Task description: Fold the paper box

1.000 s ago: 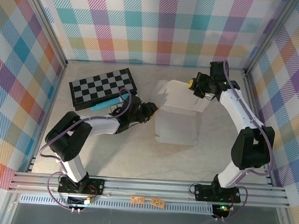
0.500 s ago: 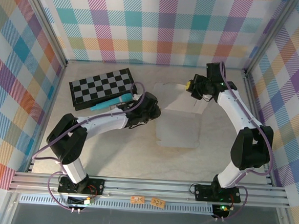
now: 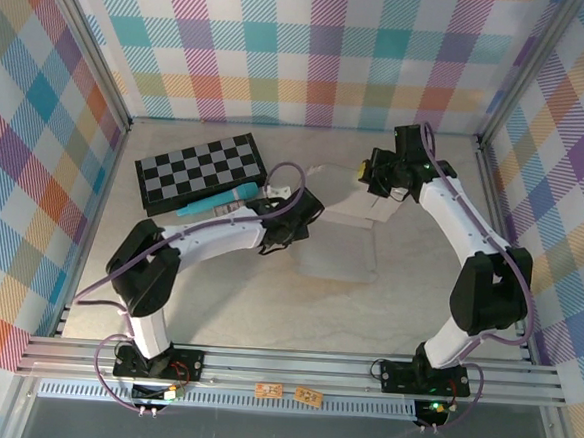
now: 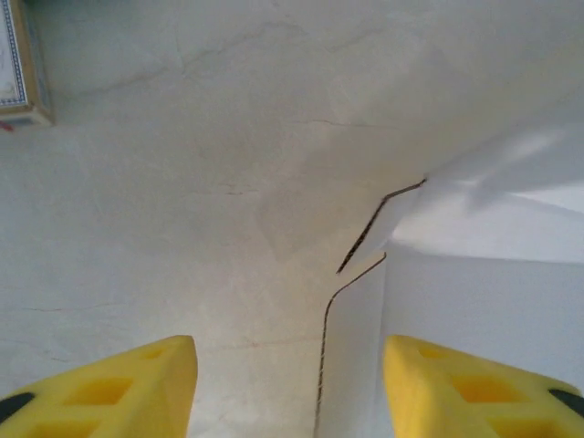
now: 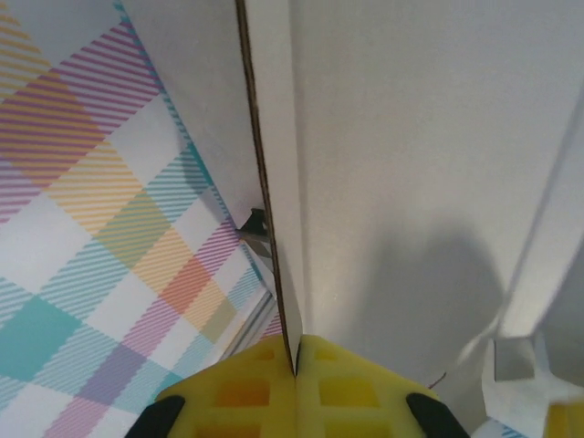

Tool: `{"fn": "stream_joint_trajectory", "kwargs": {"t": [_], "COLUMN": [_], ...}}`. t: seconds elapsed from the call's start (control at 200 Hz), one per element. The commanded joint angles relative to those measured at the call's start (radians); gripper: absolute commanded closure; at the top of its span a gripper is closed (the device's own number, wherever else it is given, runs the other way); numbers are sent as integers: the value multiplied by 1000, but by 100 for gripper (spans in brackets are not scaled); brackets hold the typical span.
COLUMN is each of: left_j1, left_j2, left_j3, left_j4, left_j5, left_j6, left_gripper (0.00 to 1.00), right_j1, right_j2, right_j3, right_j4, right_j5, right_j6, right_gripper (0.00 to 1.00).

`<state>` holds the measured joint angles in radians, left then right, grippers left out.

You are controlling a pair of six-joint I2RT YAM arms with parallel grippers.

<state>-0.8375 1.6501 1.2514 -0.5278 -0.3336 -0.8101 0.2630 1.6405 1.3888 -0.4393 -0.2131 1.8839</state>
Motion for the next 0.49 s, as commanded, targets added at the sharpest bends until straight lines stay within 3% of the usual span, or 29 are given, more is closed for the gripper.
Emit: {"fn": "stream_joint_trajectory", "kwargs": {"t": [0.0, 0.115, 0.205, 0.355, 0.49], "left_j1": [1, 40, 137, 310, 383], "left_j2": [-170, -312, -394, -382, -333], "left_j3": [-58, -156, -229, -292, -326], "left_j4": [37, 35, 60, 132, 208], "left_j5": [120, 192, 276, 421, 470], "left_j6": [105, 102, 84, 81, 102], "left_gripper": [41, 42, 45, 54, 64], "right_j1": [11, 16, 32, 80, 87], "right_j2": [-24, -33, -31, -4, 35], "right_j3": [-77, -144, -160, -198, -301], "right_j4": [142, 279, 346, 519, 811], "right_j5": [11, 3, -5, -24, -90], "right_j6": [-119, -157, -203, -263, -306], "right_gripper": [100, 100, 100, 100, 100]}}
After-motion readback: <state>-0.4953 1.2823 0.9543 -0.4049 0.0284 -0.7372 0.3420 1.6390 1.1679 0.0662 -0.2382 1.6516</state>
